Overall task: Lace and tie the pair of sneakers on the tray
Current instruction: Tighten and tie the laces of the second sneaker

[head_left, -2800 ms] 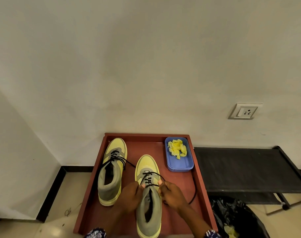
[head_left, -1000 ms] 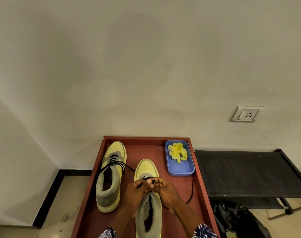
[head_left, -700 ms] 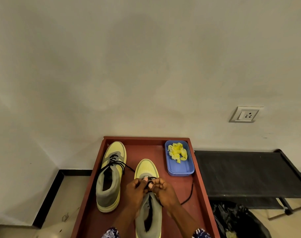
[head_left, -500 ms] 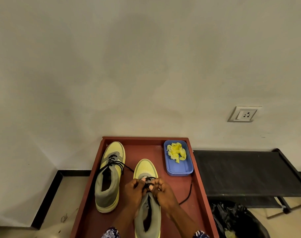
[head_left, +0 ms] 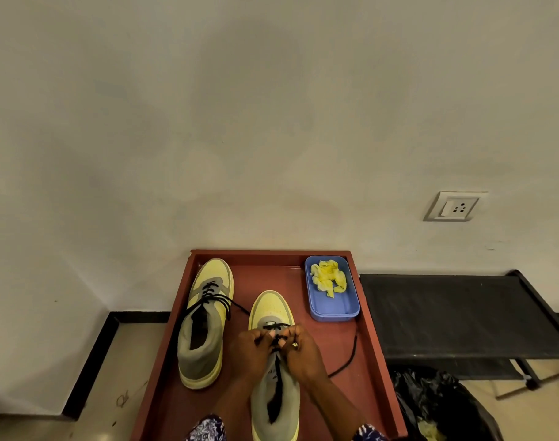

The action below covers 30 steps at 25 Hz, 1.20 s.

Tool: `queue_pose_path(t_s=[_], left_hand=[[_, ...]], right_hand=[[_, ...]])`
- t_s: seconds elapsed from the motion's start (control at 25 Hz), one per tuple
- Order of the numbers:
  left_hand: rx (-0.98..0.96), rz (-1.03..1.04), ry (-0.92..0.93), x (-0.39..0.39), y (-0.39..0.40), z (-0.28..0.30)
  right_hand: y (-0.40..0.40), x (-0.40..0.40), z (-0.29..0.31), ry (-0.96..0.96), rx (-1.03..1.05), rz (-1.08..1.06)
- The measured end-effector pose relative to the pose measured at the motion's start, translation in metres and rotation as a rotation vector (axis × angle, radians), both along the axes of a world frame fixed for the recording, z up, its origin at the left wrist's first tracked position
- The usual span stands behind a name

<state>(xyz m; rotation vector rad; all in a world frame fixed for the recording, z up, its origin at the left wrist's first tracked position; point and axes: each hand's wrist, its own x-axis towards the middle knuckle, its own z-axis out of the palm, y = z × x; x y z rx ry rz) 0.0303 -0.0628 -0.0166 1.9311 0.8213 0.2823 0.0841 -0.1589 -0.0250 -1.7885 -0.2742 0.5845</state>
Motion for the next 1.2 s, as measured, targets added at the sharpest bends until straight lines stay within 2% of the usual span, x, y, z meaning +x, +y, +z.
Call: queue_pose_path(t_s=[0.24, 0.44, 0.52, 0.64, 0.76, 0.88, 1.0, 1.2], left_hand=[[0.137, -0.186, 0.061, -0.004, 0.009, -0.006], [0.237, -0.163, 0.075, 0.0, 0.011, -0.013], [0.206, -0.148, 0.082, 0.001, 0.011, -0.013], [0.018, -0.181, 0.143, -0.002, 0.011, -0.01], [-0.177, -0.203, 0.124, 0.0, 0.011, -0.01], [-0.085, -0.302, 0.253, 0.004, 0.01, -0.004], [0.014, -0.351, 0.305, 0.007, 0.013, -0.004], [-0.079, -0.339, 0.264, 0.005, 0.019, -0.004]], right_hand=[[0.001, 0.002, 0.004, -0.037, -0.051, -0.036], [0.001, 0.0, 0.003, -0.068, -0.076, -0.06], [0.002, -0.001, 0.004, -0.073, -0.086, -0.065], [0.004, -0.002, 0.007, -0.08, -0.102, -0.062], [0.002, -0.001, 0.009, -0.083, -0.105, -0.065], [0.001, 0.0, 0.008, -0.082, -0.127, -0.068], [0.001, 0.0, 0.007, -0.088, -0.152, -0.068], [0.0, 0.0, 0.009, -0.073, -0.151, -0.047]])
